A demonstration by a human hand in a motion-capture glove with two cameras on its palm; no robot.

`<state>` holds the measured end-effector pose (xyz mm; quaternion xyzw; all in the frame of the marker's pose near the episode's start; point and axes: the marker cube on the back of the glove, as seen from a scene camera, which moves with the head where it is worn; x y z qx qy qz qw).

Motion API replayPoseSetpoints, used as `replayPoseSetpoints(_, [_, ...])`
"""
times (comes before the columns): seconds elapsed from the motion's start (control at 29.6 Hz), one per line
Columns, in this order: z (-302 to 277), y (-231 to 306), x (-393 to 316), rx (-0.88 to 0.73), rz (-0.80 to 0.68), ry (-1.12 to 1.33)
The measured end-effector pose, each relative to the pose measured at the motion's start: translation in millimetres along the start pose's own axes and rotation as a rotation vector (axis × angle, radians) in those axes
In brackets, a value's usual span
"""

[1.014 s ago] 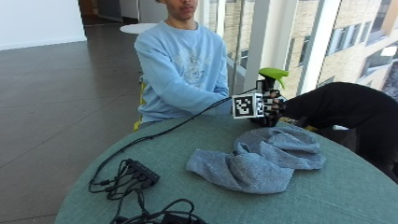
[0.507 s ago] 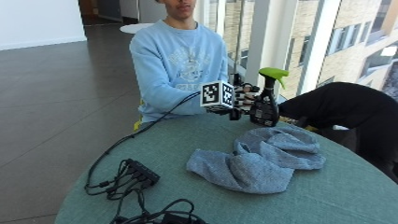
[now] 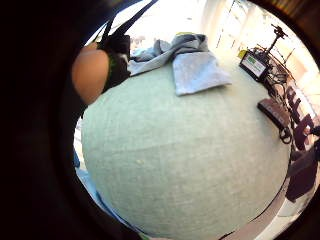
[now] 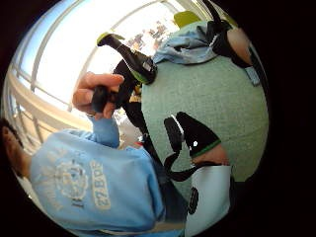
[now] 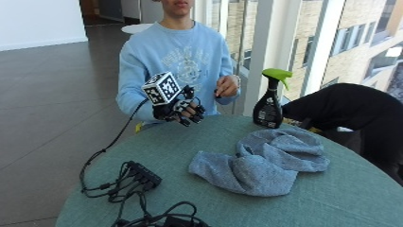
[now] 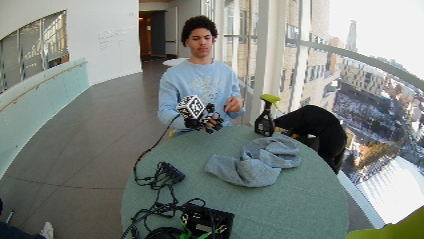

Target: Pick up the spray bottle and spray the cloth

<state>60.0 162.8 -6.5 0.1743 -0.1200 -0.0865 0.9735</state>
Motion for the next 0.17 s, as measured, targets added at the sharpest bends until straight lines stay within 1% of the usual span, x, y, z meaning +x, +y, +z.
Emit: replayPoseSetpoints(0.17, [-5,11,26,0.007,0.024,0.062])
